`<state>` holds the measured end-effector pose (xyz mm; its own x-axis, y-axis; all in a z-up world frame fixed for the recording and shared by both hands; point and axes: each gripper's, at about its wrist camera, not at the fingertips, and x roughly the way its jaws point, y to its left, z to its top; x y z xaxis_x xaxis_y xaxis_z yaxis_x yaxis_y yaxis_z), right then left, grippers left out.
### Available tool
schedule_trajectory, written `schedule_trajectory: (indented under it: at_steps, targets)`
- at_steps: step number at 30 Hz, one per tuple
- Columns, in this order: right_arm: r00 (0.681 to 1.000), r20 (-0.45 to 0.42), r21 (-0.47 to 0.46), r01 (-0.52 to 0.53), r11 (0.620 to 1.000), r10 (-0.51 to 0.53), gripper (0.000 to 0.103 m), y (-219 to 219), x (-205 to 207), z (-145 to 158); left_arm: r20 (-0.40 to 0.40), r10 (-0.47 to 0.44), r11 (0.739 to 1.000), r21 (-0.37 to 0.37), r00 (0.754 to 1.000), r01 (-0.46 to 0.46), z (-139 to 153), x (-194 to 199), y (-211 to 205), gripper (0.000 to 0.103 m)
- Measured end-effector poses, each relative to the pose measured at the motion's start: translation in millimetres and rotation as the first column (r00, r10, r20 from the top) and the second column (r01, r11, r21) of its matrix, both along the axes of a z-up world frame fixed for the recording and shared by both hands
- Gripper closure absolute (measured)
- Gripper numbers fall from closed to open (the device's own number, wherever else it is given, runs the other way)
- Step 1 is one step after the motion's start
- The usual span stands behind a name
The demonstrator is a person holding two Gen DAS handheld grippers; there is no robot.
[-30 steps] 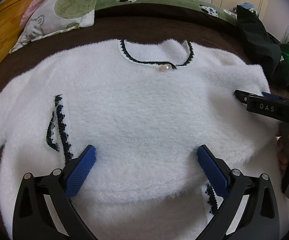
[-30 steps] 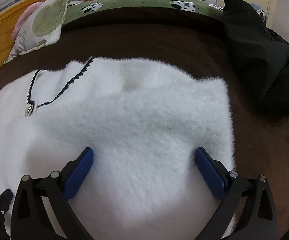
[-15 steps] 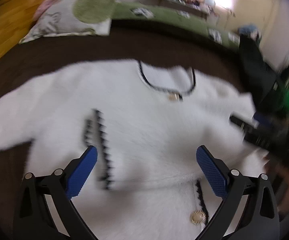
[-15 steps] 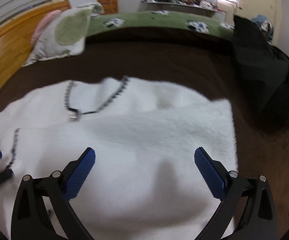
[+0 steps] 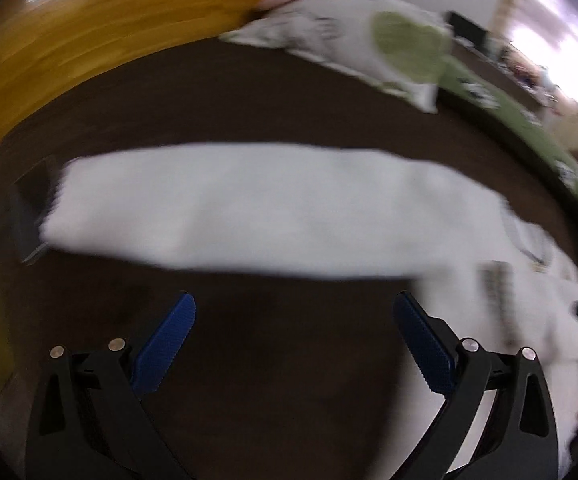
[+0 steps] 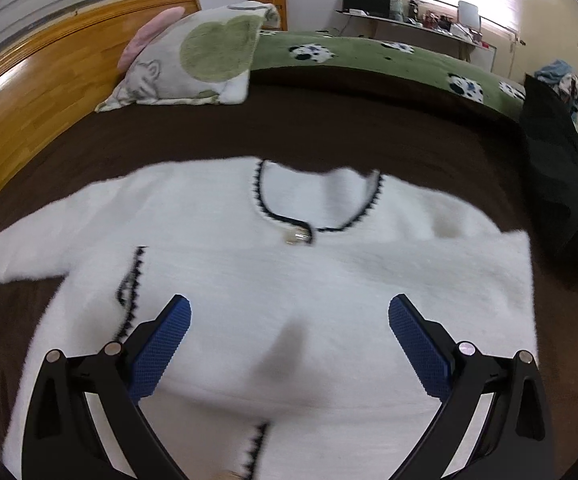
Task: Fold large clothes
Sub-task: 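Move the left gripper to the other sleeve cuff and grasp it, then lift the sleeve and fold it across the cardigan body with the left gripper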
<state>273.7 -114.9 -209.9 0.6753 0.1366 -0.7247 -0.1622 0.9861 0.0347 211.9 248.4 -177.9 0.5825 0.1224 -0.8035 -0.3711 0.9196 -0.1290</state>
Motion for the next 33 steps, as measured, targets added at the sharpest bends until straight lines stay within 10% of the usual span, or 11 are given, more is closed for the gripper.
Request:
schedule_trajectory:
  at_steps: [10, 24, 26, 28, 33]
  targets:
    - [1.0, 0.012, -0.039, -0.025, 0.999, 0.025, 0.005, 57.2, -5.1, 1.6, 0.015, 0.222, 0.975, -0.016, 0.975, -0.221, -44.0, -9.7, 103.5, 0.006]
    - [0.999, -0.01, -0.084, -0.048, 0.995, 0.047, 0.005, 96.1, -6.5, -1.6, 0.04, 0.236, 0.972, 0.003, 0.971, -0.237, -54.6, 30.1, 139.0, 0.007]
    - [0.999, -0.011, -0.088, -0.054, 0.995, 0.053, 0.005, 101.7, -5.7, -1.7, 0.063, 0.263, 0.965, 0.004, 0.963, -0.264, -51.9, 25.5, 140.1, 0.025]
    - [0.998, -0.01, -0.092, -0.065, 0.994, 0.065, 0.005, 108.2, -5.7, -2.3, 0.098, 0.3, 0.954, -0.018, 0.949, -0.3, -48.1, 15.0, 145.1, 0.073]
    - [0.996, -0.019, -0.122, -0.094, 0.988, 0.092, 0.005, 119.7, -4.1, -5.2, 0.155, 0.288, 0.958, -0.058, 0.945, -0.283, -43.9, 8.0, 150.4, 0.091]
